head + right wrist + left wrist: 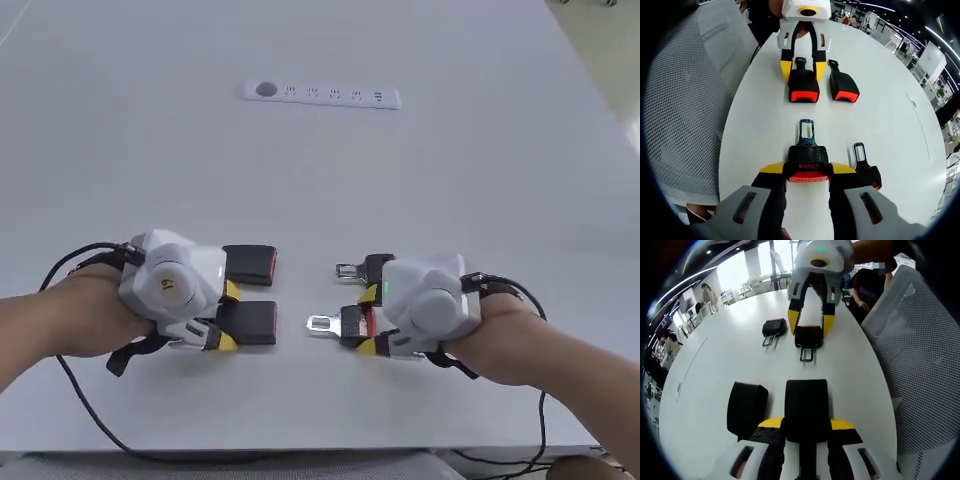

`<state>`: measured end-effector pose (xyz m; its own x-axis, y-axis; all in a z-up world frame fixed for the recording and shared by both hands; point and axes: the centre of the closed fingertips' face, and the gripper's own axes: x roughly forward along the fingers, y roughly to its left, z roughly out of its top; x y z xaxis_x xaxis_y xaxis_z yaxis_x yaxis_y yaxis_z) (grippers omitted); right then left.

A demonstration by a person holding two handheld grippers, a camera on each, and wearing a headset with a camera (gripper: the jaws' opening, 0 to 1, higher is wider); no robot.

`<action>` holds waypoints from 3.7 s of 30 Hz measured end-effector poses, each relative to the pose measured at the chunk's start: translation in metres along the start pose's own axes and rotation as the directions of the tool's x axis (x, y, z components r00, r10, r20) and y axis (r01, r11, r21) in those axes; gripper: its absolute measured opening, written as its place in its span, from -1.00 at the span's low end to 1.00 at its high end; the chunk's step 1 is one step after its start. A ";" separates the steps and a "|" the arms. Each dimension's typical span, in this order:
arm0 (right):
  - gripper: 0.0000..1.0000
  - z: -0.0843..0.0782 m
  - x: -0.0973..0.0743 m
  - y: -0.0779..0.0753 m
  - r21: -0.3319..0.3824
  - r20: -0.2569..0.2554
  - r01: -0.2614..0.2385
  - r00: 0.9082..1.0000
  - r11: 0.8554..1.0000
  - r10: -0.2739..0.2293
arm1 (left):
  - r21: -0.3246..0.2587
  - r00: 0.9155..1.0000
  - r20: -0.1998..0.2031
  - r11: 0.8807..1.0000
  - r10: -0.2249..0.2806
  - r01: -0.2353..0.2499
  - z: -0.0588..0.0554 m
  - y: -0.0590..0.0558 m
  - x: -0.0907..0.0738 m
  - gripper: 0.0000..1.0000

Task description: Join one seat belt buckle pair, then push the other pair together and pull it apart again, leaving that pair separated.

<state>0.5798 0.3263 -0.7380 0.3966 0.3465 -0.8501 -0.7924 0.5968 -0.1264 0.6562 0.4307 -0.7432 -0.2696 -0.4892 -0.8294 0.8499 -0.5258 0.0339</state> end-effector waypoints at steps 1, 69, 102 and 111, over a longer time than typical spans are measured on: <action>-0.39 0.001 0.001 0.000 0.002 0.001 0.001 1.000 1.000 -0.001 | 0.000 1.000 0.000 1.000 0.000 0.000 0.000 0.000 0.000 -0.34; -0.46 0.052 0.027 0.002 0.021 0.057 -0.028 0.998 0.999 0.027 | 0.028 0.999 -0.009 0.999 -0.031 0.032 0.000 0.000 0.002 -0.37; -0.47 0.060 0.035 0.003 0.006 0.058 -0.027 0.998 1.000 0.027 | 0.009 0.999 -0.007 0.999 -0.052 0.052 0.002 -0.004 -0.001 -0.38; -0.47 0.059 0.034 0.003 0.006 0.045 -0.037 0.998 0.999 0.037 | -0.015 0.999 0.007 0.999 -0.039 0.039 0.003 -0.002 -0.002 -0.39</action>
<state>0.6182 0.3825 -0.7372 0.3879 0.4003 -0.8303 -0.8038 0.5877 -0.0921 0.6535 0.4311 -0.7403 -0.3056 -0.4738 -0.8259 0.8454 -0.5341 -0.0064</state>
